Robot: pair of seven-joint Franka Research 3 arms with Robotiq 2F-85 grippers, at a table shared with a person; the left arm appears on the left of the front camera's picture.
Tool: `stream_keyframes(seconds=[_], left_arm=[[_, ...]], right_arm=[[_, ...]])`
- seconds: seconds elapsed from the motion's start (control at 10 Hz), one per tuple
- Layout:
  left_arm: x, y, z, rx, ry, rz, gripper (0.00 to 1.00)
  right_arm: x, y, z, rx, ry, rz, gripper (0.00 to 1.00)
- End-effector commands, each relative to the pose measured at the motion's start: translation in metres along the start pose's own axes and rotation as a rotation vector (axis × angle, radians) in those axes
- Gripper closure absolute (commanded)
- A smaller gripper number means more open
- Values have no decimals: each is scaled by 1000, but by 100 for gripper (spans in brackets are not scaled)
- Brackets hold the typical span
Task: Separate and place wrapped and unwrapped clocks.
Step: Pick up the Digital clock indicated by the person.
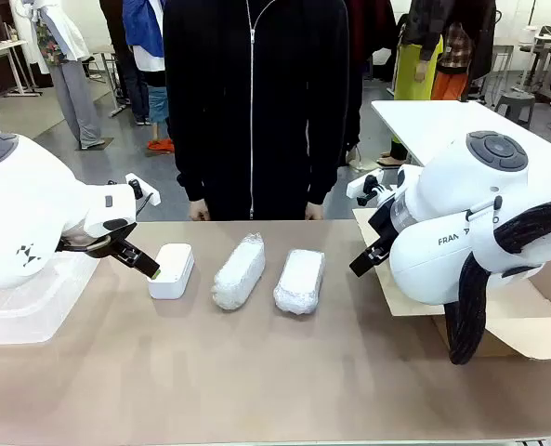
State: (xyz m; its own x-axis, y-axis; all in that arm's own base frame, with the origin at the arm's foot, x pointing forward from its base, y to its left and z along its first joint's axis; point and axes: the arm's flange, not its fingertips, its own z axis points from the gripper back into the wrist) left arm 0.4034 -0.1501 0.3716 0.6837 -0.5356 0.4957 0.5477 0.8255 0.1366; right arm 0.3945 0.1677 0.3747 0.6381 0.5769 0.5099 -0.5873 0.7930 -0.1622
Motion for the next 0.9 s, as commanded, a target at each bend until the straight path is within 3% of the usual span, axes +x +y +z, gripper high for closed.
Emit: stream_keyframes(seconds=[0.0, 0.8], left_arm=[[0, 0, 0, 0, 0, 0, 0], [0, 0, 0, 0, 0, 0, 0]], right_arm=[[0, 0, 0, 0, 0, 0, 0], [0, 0, 0, 0, 0, 0, 0]])
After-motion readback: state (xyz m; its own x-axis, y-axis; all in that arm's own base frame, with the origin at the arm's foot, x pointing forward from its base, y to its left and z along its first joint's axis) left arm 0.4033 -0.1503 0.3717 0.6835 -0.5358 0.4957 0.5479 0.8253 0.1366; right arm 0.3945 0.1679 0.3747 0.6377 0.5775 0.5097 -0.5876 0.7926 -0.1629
